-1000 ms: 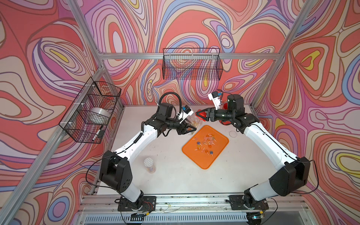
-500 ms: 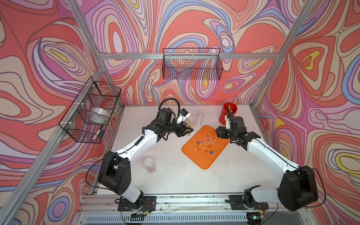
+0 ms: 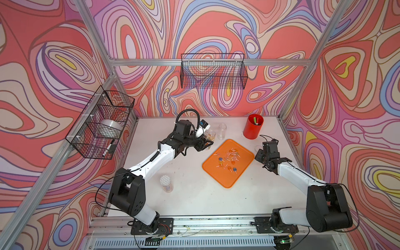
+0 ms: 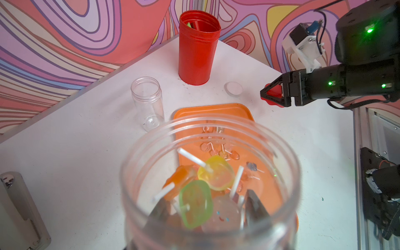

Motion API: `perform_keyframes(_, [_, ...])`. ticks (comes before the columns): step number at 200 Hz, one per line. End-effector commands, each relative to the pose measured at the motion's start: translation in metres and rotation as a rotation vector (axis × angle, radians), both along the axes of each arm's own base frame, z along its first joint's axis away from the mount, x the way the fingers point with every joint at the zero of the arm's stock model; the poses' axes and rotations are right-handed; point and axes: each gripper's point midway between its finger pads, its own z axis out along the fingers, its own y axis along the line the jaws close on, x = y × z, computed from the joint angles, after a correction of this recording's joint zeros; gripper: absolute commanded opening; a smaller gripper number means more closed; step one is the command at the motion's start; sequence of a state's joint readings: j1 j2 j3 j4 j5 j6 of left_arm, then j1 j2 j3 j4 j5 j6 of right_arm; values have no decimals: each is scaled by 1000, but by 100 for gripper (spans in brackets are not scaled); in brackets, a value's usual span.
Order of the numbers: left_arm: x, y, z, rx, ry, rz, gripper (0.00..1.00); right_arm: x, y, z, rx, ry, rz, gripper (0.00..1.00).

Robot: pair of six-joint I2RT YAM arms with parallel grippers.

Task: Pour the candies out of the jar
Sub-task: Place the lid at the center of the board.

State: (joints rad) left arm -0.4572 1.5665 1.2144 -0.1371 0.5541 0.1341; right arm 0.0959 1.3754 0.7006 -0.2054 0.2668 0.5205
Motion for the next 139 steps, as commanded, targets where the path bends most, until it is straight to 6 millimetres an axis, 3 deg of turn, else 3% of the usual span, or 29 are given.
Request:
perform_keyframes(1, [4, 1, 6, -8, -28, 5, 0, 10, 0, -8, 57, -20, -62, 34])
perform_keyframes(30, [2, 2, 2, 27, -33, 6, 0, 7, -1, -29, 102, 14, -125, 34])
perform_keyframes(109, [2, -3, -6, 44, -15, -11, 0, -8, -17, -37, 51, 25, -214, 38])
perform_keyframes(139, [-2, -9, -8, 46, -2, -31, 0, -6, -16, -30, 58, 13, -212, 55])
